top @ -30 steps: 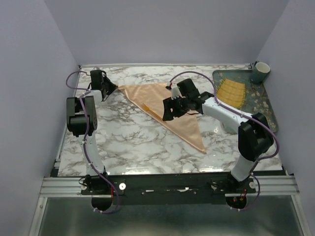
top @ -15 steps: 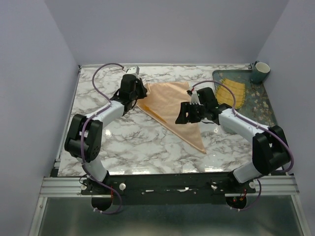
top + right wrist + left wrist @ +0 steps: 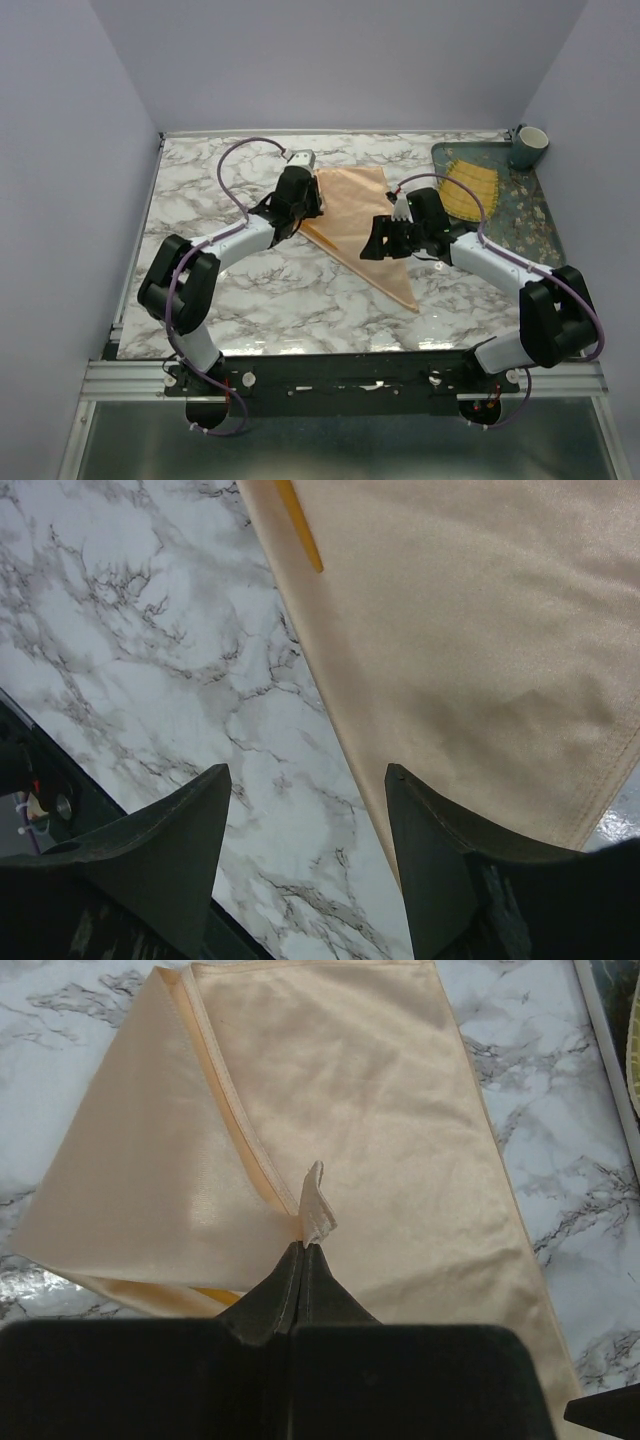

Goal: Fold the napkin, place the utensils inside, and roll it up
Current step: Fold the napkin

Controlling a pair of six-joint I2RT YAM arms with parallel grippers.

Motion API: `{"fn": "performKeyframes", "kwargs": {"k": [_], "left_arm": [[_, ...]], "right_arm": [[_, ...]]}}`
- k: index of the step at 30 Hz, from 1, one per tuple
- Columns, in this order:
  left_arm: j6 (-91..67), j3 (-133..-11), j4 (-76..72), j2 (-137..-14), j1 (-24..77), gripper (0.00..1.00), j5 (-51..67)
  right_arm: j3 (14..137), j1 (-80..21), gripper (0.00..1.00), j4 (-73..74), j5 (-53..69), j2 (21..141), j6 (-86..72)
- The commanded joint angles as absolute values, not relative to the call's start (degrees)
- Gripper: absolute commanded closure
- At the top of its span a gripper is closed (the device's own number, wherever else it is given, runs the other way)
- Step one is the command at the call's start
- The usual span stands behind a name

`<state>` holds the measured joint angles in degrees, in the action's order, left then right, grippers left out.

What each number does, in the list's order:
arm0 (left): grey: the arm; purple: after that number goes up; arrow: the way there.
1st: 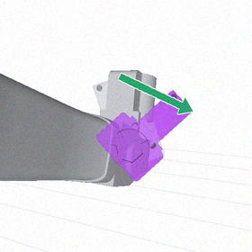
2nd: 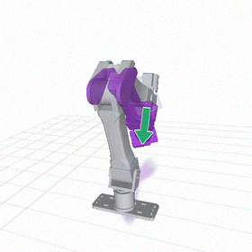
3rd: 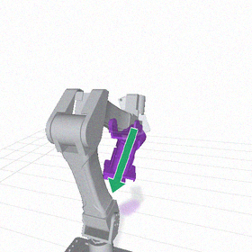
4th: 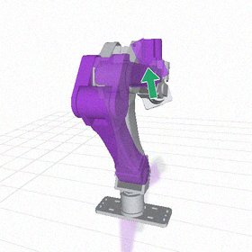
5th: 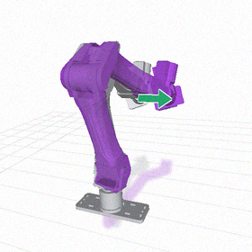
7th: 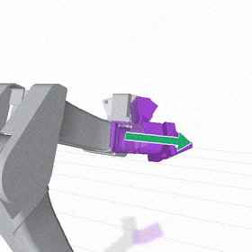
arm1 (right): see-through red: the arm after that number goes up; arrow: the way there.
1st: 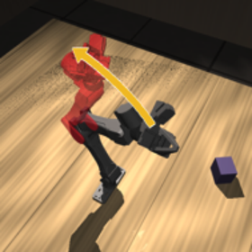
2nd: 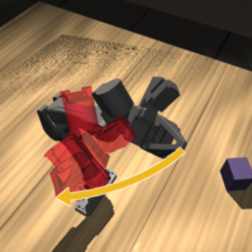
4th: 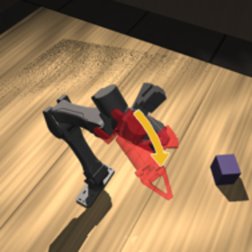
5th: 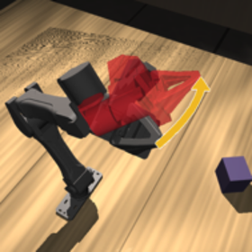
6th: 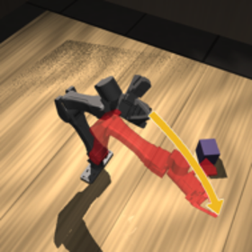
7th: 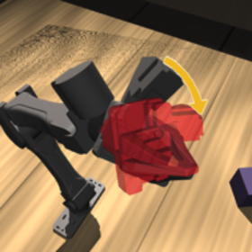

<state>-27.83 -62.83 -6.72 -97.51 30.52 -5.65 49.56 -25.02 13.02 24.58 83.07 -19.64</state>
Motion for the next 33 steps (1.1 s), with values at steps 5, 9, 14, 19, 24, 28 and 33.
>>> {"fn": "performKeyframes", "kwargs": {"k": [5, 9, 14, 19, 24, 28, 33], "left_arm": [[-31.99, -67.67, -0.35, -101.69, 37.09, 1.00, -14.94], [-32.08, -68.20, -0.09, -102.57, 38.32, 1.00, -16.35], [-31.47, -67.85, 1.13, -102.83, 39.02, 1.00, -18.01], [-32.08, -67.68, 1.14, -103.45, 39.46, 0.97, -16.62], [-33.05, -66.71, -0.95, -104.32, 39.81, 0.88, -13.28], [-33.66, -66.62, -1.49, -104.68, 39.81, 0.89, -11.96], [-33.58, -65.74, -2.37, -104.77, 40.17, 0.89, -11.16]], "right_arm": [[47.64, -24.35, 0.28, 10.99, 24.87, 81.30, -20.65], [47.11, -23.82, 0.28, 10.81, 23.56, 82.26, -22.67], [47.02, -23.20, 0.28, 10.64, 23.55, 83.93, -24.52], [47.20, -23.12, 0.28, 10.46, 23.99, 83.94, -24.17], [46.93, -23.03, 0.28, 10.37, 24.52, 84.29, -24.08], [46.67, -22.94, 0.28, 10.46, 23.82, 83.94, -23.99], [46.67, -22.59, 0.28, 10.46, 24.08, 84.20, -23.99]]}}
